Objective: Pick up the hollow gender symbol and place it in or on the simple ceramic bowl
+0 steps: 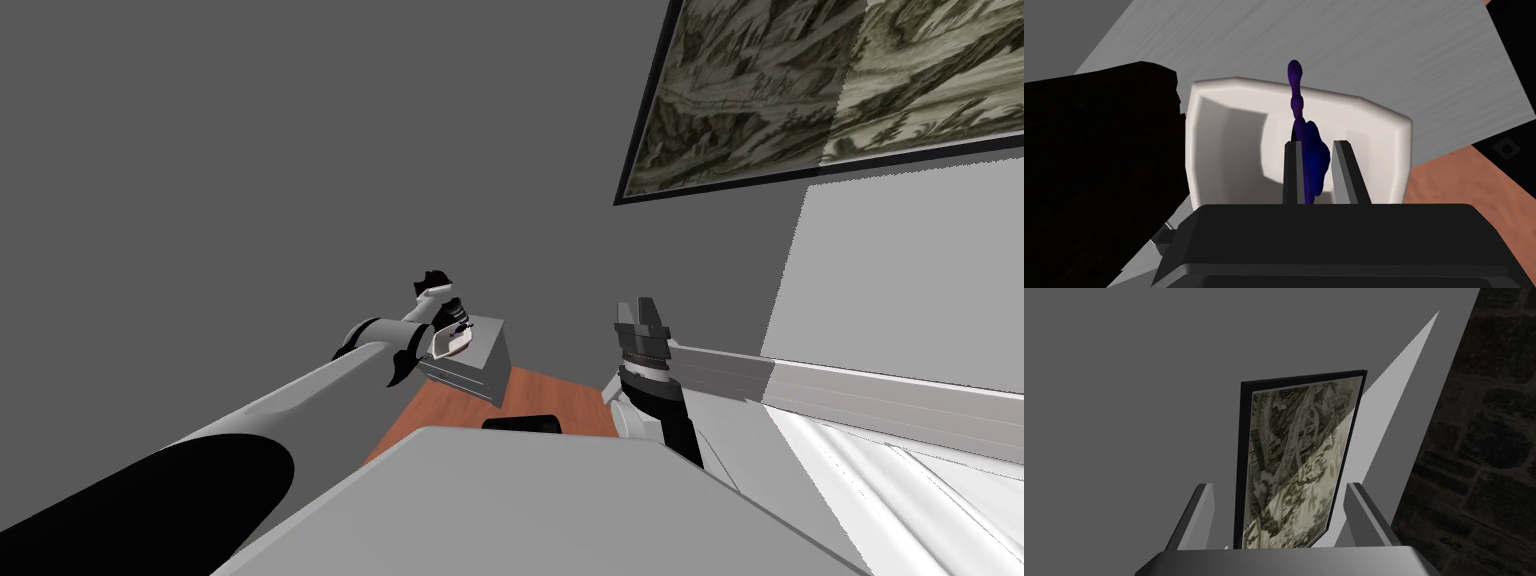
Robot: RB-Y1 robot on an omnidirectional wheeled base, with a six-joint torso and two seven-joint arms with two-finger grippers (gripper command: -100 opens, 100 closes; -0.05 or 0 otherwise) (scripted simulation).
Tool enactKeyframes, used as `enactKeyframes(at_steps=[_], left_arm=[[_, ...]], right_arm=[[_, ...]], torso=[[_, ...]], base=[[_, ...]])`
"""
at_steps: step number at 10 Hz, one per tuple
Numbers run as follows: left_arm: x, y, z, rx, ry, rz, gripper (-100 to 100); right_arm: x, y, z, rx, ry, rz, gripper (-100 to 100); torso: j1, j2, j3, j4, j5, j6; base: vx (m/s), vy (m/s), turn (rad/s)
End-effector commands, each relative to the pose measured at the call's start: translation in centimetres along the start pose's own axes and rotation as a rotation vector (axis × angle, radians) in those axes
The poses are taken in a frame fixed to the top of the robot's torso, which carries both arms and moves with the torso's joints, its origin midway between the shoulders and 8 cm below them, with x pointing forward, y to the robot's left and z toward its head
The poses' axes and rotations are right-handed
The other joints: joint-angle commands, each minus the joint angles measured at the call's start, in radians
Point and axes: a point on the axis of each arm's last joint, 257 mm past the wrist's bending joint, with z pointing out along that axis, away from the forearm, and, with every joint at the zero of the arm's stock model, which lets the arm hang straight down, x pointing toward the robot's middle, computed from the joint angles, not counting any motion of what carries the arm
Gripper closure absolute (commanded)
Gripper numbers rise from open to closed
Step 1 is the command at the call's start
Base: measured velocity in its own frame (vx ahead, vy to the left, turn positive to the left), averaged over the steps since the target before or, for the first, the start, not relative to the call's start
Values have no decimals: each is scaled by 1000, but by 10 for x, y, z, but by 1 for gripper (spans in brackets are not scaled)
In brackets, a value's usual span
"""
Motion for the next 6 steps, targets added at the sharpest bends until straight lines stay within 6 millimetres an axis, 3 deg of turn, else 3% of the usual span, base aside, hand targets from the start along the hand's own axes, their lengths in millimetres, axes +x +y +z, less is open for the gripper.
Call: enactKeyframes(at_steps=[1,5,6], left_arm=[[-6,11,-2,-49,-15,-20,100],[-5,18,-4,-84,-17,-32,100],[-6,18,-4,-87,-18,-32,-100]], right_arm=[[0,0,0,0,0,0,0],[0,0,0,0,0,0,0],[0,0,0,0,0,0,0]], torso=[[0,0,0,0,0,0],[9,0,-2,-3,1,-9],[7,0,-2,-3,1,-8]], base=[[49,143,32],[23,71,27],[1,7,0]])
